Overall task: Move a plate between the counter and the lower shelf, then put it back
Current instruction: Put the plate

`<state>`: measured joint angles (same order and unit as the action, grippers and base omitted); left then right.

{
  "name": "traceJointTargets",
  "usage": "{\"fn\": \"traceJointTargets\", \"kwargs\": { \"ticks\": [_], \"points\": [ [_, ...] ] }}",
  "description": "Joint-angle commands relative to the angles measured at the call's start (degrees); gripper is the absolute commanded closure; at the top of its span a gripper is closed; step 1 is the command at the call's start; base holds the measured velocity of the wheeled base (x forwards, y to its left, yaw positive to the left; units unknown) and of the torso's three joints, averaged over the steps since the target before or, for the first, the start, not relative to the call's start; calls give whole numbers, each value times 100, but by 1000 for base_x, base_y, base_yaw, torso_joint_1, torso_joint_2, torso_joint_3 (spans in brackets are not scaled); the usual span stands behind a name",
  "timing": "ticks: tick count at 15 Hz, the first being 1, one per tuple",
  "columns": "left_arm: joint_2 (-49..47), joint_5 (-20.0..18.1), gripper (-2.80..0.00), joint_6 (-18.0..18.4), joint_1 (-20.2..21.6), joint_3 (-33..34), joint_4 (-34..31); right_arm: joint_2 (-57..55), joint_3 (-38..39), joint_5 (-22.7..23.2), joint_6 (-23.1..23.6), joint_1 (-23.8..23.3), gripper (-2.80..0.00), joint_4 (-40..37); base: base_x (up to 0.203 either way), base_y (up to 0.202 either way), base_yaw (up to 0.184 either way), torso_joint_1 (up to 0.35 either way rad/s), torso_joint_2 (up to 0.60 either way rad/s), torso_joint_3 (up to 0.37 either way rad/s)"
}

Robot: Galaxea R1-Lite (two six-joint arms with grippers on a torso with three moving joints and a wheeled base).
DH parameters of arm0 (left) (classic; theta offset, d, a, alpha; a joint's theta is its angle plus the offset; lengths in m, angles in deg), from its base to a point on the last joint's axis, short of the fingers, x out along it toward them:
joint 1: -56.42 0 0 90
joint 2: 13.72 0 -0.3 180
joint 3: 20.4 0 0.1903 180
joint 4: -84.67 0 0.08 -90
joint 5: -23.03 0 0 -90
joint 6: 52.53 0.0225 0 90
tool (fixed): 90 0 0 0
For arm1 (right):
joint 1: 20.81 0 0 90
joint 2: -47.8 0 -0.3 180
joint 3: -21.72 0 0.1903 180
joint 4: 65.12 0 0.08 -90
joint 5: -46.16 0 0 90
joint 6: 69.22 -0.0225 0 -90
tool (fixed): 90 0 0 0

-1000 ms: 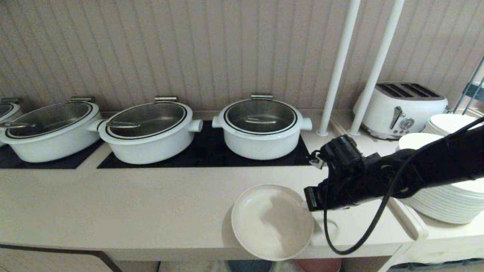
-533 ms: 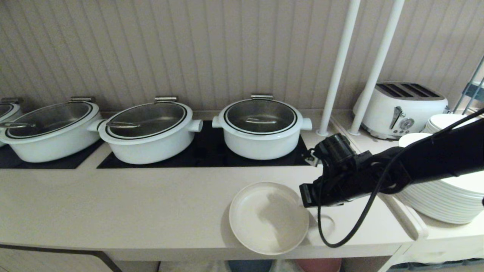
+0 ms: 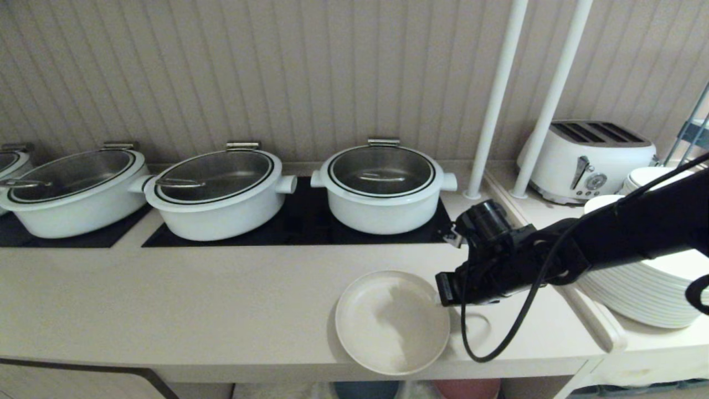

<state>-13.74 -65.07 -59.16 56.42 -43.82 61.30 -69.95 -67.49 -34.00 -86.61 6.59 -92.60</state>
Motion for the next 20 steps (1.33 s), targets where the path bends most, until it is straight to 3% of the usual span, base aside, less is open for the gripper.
{"fn": "traceJointTargets", "kwargs": {
  "ticks": [1,20],
  "points": [
    [2,3,0,-5,0,1,0,-11,1,9,-11,-5,0,1,0,0,0,0,0,0],
    [2,3,0,-5,0,-4,0,-125,-25,-8,7,-23,0,15,0,0,0,0,0,0]
  ]
}}
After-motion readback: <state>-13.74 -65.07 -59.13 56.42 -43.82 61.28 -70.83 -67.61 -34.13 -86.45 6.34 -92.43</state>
